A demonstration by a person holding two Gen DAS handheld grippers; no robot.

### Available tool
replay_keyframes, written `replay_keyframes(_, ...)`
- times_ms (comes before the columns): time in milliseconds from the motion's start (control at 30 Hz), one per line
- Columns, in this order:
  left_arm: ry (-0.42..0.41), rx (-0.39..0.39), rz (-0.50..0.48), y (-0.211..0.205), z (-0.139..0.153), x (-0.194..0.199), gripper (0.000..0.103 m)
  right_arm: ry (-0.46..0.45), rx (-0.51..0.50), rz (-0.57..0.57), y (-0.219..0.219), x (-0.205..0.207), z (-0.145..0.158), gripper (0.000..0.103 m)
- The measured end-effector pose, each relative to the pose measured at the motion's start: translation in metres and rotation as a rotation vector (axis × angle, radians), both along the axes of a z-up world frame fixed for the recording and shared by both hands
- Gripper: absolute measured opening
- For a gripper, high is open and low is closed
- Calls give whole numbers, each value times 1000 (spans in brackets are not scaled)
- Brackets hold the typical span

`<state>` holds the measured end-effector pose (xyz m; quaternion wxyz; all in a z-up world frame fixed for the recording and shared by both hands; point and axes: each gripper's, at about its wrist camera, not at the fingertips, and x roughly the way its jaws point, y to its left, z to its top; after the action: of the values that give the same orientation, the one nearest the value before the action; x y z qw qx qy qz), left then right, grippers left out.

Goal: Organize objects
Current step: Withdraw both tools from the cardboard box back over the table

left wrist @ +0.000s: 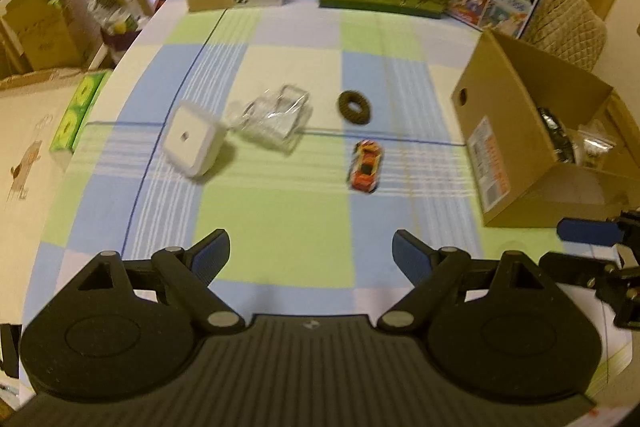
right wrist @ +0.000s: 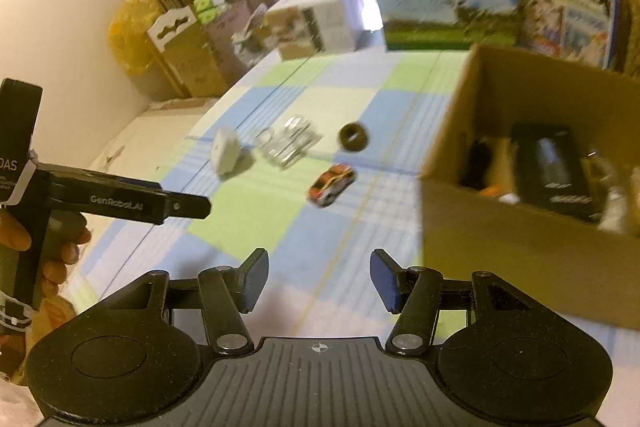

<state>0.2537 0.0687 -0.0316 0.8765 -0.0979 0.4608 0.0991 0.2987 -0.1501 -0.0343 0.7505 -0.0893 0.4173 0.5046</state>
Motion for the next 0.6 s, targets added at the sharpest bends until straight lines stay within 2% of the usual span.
replay_keyframes(367,10,34,19,42,-15,-3,86,47,-51,-6,54,-16,-27,54)
replay_keyframes(600,4,92,-9,69,-24,7,86,66,-85,-78,76,-10,-42,54)
